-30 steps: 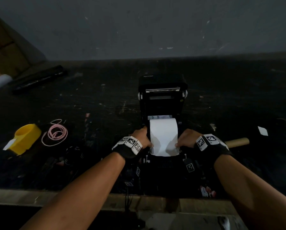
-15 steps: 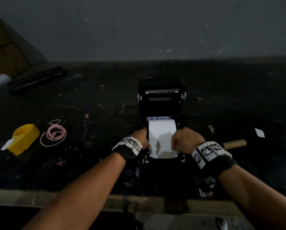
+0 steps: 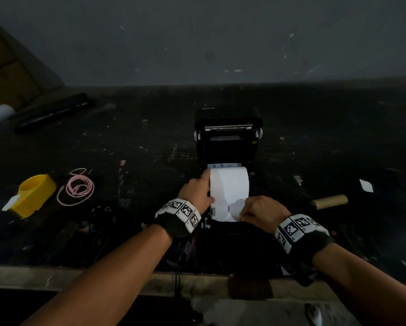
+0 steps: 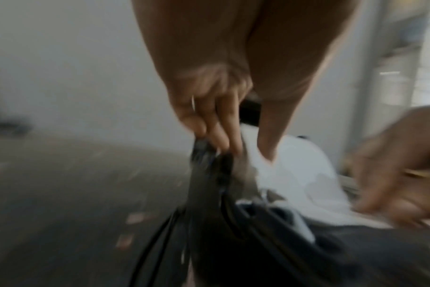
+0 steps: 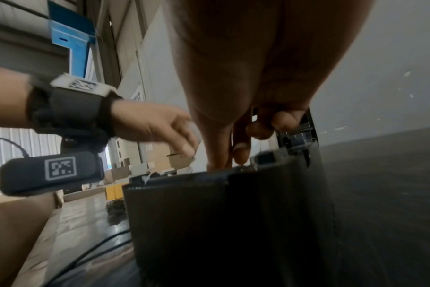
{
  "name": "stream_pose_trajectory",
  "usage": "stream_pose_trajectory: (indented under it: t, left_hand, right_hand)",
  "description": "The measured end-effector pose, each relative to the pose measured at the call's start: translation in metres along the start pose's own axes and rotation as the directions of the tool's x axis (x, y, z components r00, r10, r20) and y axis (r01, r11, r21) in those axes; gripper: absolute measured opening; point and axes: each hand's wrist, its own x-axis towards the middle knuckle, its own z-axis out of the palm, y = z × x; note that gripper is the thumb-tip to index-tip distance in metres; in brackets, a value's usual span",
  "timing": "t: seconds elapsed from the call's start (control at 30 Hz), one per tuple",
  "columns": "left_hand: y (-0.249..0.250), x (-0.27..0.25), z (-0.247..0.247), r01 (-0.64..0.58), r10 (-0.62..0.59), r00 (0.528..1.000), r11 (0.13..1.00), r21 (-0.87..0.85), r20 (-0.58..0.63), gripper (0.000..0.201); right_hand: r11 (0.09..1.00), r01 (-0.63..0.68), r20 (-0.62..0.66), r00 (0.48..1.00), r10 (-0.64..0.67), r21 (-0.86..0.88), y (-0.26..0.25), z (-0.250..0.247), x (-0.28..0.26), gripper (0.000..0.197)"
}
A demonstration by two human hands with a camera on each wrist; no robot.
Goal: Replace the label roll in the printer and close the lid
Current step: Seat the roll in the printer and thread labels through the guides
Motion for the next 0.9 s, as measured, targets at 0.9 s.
stream_pose_trajectory:
  t: [0.9]
  left_hand:
    - [0.006, -0.015, 0.016, -0.472, 0.344, 0.872, 0.780, 0.411, 0.348, 0.032]
  right_hand:
    - [0.966, 0.105, 0.037, 0.994, -0.099, -0.235, 0.001, 0.005, -0.003, 0.028]
